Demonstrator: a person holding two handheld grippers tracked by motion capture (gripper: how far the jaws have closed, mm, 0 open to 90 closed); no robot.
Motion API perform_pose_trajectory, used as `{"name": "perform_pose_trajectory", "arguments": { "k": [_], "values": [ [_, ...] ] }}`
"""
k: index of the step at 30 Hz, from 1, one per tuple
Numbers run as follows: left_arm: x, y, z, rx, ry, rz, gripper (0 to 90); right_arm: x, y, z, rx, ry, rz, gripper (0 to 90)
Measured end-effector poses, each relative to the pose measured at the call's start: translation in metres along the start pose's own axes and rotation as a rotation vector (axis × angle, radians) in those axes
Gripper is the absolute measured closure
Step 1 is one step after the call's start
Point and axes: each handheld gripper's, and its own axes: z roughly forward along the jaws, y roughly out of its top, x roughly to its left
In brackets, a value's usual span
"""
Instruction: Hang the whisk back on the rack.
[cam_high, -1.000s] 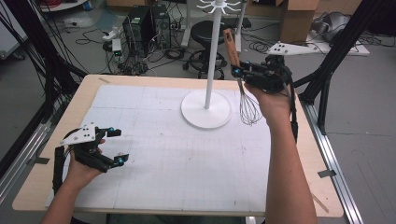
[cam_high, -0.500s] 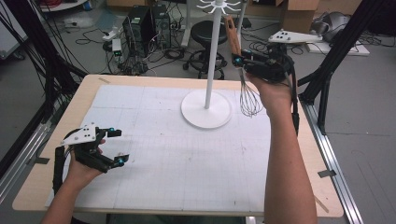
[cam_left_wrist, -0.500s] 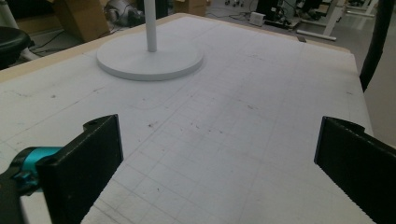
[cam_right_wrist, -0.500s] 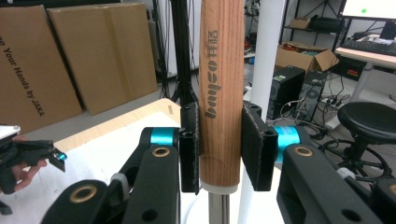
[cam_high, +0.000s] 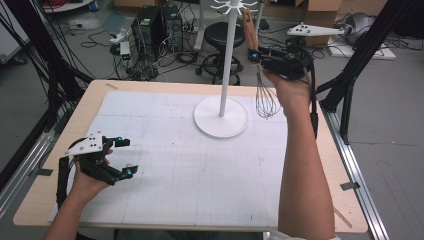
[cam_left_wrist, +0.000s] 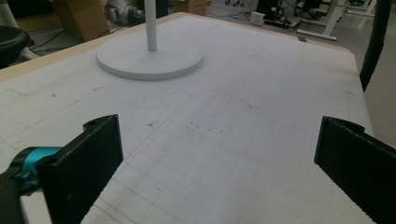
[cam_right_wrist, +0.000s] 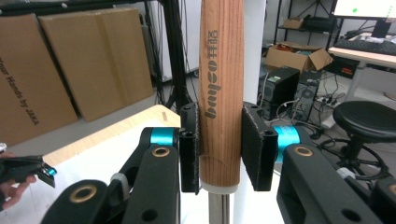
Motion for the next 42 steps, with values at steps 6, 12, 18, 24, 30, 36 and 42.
{"name": "perform_pose_trajectory", "arguments": {
  "k": [6,12,18,24,30,36,42],
  "values": [
    [0.0,0.0,0.0,0.001,0.0,0.0,1.7,-0.001,-0.001,0.004,0.005,0.003,0.011,70.5],
    [0.001,-0.001,0.0,0.002,0.001,-0.001,1.7,0.0,0.0,0.004,-0.006,0.009,0.011,70.5],
    [0.0,-0.001,0.001,0.005,-0.001,-0.002,1.7,0.002,0.002,0.004,-0.003,0.005,0.002,70.5],
    [0.0,-0.001,0.0,0.002,0.002,-0.003,1.7,0.003,0.003,0.006,-0.001,0.011,0.003,70.6],
    [0.0,-0.001,0.0,-0.001,0.001,-0.005,1.7,0.007,0.006,0.009,0.0,0.02,-0.011,70.5],
    [0.001,-0.001,-0.001,0.001,0.001,-0.003,1.7,0.006,0.007,0.012,0.015,0.002,-0.003,70.6],
    [0.001,-0.002,-0.002,0.0,0.002,-0.009,1.7,0.003,0.002,0.016,0.029,-0.002,-0.001,70.5]
  ]
}}
